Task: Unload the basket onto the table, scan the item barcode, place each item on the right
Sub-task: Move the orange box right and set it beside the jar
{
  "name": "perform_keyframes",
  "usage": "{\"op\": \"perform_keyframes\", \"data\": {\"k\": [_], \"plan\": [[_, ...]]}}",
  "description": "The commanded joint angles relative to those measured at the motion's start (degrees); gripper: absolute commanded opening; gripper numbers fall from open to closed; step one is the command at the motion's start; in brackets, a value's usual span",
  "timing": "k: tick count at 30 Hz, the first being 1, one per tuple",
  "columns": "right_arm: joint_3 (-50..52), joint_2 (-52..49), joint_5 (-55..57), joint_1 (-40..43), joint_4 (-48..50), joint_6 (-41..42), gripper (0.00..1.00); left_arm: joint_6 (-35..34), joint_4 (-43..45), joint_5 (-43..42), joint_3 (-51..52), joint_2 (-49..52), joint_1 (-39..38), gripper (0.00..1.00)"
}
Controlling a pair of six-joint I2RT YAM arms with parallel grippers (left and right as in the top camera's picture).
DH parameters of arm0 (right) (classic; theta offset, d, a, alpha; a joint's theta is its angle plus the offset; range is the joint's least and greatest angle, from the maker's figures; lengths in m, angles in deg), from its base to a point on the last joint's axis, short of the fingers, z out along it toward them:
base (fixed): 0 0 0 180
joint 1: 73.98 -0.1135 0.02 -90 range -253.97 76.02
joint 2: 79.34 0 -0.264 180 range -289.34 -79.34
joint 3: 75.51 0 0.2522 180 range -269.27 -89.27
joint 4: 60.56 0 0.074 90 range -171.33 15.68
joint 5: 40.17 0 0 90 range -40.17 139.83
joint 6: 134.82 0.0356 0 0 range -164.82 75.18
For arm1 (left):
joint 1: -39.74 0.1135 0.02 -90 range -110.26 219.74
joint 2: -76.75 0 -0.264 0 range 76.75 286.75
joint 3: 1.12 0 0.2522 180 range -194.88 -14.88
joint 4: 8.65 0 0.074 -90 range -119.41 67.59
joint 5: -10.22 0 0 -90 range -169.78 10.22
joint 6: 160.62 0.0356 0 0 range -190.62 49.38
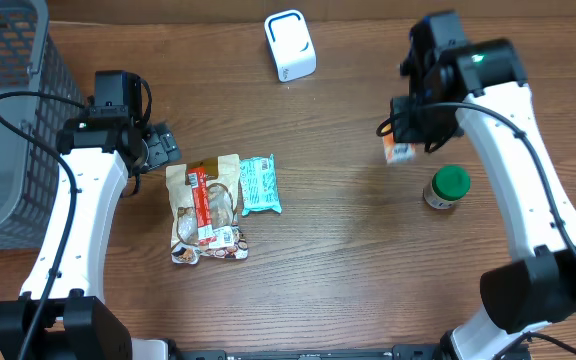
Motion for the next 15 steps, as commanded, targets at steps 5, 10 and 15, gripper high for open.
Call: {"op": "perform_keyframes", "data": {"k": [5, 10, 15], "plan": [[19.3, -0.2, -1.8, 0.9, 14.1, 1.5, 0.04, 1.1, 0.1, 0.3, -1.1, 0.3, 0.0, 1.0], [28.6, -0.2, 4.2, 0.9, 26.1, 3.0, 0.04, 1.1, 0.1, 0.3, -1.1, 0.3, 0.0, 1.0], [33.4, -0.2, 5.1, 0.9, 32.6, 2.9, 0.04, 1.1, 0.1, 0.3, -1.1, 0.3, 0.0, 1.0]]}}
